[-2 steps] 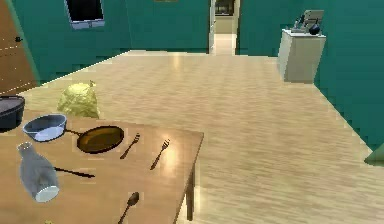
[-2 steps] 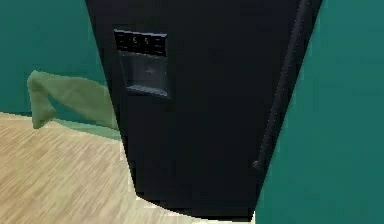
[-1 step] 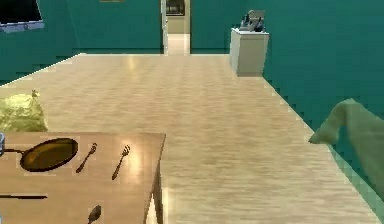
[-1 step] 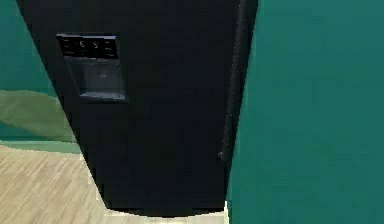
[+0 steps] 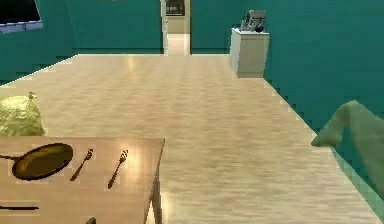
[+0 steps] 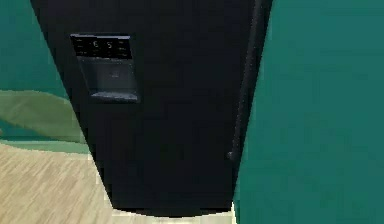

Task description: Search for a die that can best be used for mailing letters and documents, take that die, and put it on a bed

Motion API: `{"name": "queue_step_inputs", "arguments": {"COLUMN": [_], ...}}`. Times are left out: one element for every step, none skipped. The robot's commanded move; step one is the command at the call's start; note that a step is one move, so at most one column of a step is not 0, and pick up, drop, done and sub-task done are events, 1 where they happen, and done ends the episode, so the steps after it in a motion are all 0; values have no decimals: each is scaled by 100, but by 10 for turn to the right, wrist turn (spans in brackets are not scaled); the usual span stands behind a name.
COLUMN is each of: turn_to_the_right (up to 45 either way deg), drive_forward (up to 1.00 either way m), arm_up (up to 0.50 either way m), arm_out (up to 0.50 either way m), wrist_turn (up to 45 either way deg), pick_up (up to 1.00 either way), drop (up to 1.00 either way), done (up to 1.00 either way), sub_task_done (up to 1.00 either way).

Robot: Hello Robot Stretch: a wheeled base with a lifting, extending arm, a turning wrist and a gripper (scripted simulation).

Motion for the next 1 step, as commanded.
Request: {"name": "queue_step_inputs", "arguments": {"turn_to_the_right": [-450], "drive_forward": [0], "arm_up": [0], "arm_out": [0], "wrist_turn": [0], "pick_up": [0], "drop": [0], "done": [0], "sub_task_done": [0]}}
